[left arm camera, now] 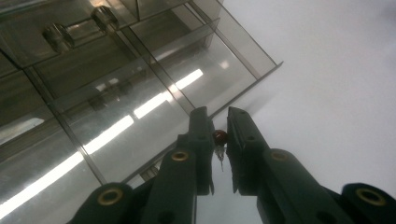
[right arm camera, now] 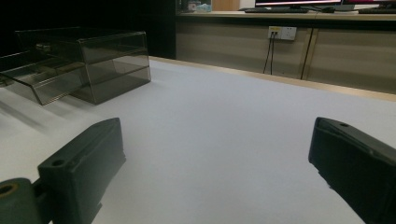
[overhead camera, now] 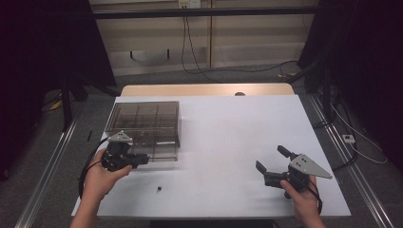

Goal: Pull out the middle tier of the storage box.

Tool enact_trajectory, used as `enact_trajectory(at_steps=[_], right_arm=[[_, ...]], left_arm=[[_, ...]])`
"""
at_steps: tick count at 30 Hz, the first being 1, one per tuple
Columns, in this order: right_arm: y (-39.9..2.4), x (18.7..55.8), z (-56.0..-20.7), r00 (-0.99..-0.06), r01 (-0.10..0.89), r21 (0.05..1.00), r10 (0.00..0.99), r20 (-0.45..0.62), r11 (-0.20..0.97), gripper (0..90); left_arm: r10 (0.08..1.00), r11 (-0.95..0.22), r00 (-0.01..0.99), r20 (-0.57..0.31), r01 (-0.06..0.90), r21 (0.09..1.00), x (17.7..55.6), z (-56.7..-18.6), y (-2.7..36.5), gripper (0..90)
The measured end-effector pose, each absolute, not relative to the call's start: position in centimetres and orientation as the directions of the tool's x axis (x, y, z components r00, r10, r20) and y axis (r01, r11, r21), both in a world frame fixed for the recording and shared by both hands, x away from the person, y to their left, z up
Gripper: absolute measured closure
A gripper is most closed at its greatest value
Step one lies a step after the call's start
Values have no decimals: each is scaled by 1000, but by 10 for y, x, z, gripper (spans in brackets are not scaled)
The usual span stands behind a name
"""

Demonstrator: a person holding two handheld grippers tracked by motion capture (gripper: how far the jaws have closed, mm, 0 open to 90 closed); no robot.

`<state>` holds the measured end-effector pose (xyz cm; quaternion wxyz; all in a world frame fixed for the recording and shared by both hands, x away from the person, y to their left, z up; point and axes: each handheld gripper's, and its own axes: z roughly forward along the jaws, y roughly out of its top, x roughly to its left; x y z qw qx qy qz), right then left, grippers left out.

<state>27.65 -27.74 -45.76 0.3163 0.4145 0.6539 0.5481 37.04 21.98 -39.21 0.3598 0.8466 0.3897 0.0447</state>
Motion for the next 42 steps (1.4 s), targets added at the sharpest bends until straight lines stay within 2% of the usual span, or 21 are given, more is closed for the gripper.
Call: enact_trajectory(at_steps=[42], right_arm=[[-280, 272, -457, -452, 198, 978, 891, 38, 59, 29]], left_arm=[[770, -370, 609, -189, 669, 645, 399, -392, 262, 811]])
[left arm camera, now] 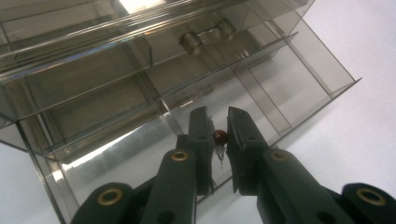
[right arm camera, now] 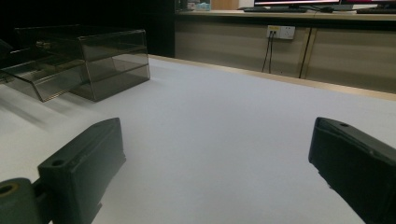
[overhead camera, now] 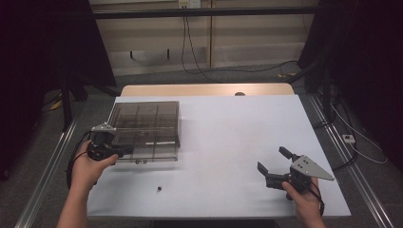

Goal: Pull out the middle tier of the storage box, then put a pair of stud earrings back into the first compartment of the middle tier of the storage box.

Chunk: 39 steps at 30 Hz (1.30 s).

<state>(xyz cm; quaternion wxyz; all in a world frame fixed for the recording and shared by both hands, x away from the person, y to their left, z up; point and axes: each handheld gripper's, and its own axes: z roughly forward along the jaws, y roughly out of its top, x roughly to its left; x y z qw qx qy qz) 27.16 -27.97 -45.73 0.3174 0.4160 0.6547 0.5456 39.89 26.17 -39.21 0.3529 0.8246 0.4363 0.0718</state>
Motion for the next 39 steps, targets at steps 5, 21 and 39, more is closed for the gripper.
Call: enact_trajectory(at_steps=[5, 21, 39], right_arm=[[-279, 272, -458, -457, 200, 978, 889, 35, 64, 29], [-280, 272, -458, -457, 200, 978, 889, 36, 63, 29], [-281, 272, -457, -453, 197, 979, 890, 40, 57, 28]], left_arm=[[776, -373, 603, -183, 674, 638, 399, -394, 263, 811], [790, -373, 589, -169, 681, 630, 402, -396, 268, 810], [813, -366, 564, -144, 688, 627, 406, -402, 284, 810]])
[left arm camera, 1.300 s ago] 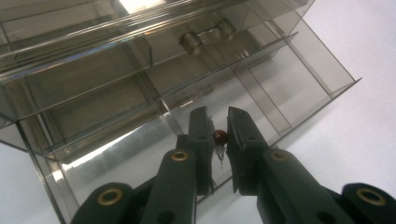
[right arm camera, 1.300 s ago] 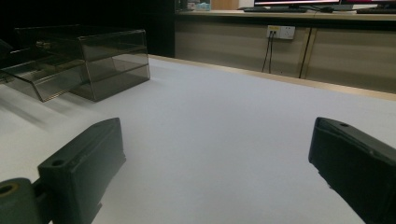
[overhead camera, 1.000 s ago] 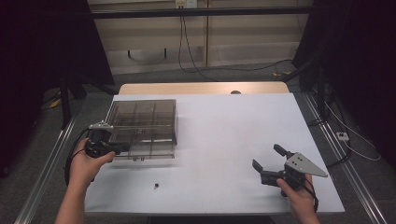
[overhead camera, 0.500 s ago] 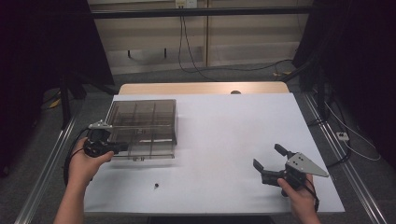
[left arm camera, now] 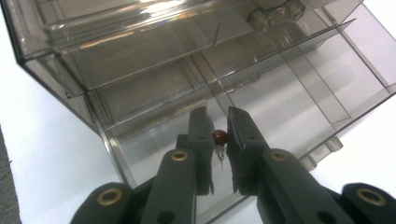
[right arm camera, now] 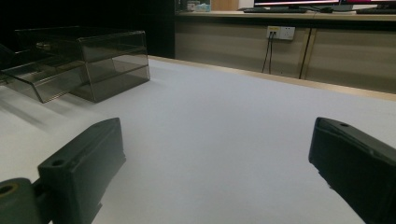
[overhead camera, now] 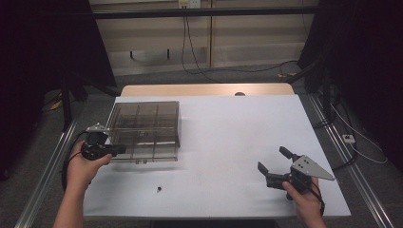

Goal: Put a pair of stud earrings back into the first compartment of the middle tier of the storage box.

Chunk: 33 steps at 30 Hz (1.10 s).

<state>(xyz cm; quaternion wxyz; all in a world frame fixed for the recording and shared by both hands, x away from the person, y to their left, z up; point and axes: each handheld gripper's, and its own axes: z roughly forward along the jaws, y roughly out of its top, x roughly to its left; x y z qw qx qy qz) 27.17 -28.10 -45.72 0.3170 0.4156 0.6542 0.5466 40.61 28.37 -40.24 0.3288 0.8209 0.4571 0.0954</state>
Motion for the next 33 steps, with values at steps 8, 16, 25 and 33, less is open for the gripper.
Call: enact_trajectory(at_steps=[8, 16, 25, 33], right_arm=[[-281, 271, -457, -454, 195, 979, 890, 35, 61, 29], [-282, 271, -457, -452, 195, 979, 891, 36, 60, 29], [-282, 270, -457, -452, 194, 979, 892, 34, 61, 29], [-282, 270, -457, -452, 195, 979, 891, 35, 61, 29]], left_arm=[[813, -373, 569, -122, 671, 641, 406, -403, 281, 786], [796, -368, 589, -139, 654, 661, 401, -399, 276, 682], [747, -389, 641, -177, 637, 666, 392, -391, 260, 608], [727, -392, 659, -194, 630, 670, 386, -389, 247, 543]])
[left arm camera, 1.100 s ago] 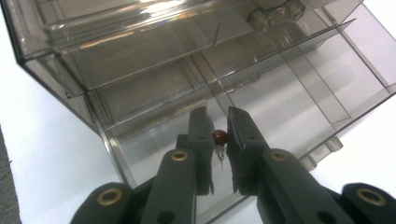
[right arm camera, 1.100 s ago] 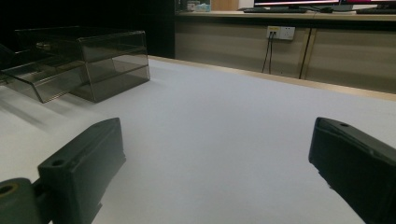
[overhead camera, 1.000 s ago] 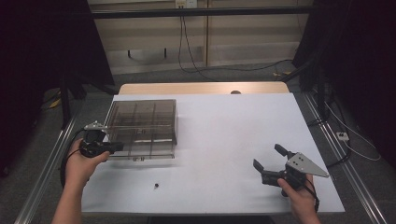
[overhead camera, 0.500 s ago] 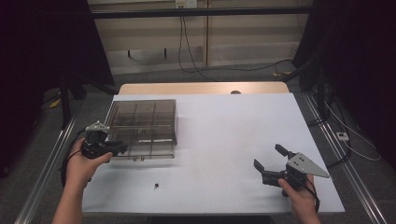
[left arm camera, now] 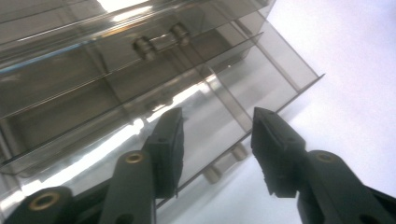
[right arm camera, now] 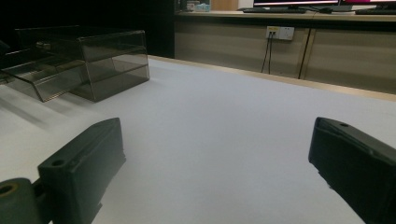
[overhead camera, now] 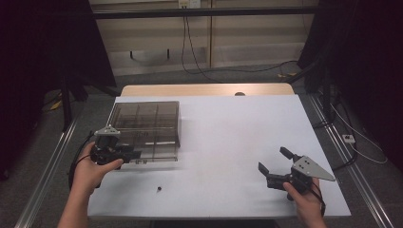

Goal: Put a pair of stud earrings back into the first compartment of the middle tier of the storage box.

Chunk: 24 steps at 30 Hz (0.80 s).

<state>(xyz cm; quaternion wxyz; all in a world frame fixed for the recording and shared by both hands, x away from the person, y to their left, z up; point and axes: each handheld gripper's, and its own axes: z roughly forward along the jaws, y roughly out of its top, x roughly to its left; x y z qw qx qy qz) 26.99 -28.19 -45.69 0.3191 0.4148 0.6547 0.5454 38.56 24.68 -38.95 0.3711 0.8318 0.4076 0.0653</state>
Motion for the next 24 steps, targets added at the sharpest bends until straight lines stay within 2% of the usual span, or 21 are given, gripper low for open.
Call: enact_trajectory(at_steps=[24], right_arm=[[-281, 269, -457, -454, 193, 979, 890, 28, 68, 29]], left_arm=[[616, -448, 754, -227, 573, 687, 369, -385, 211, 345]])
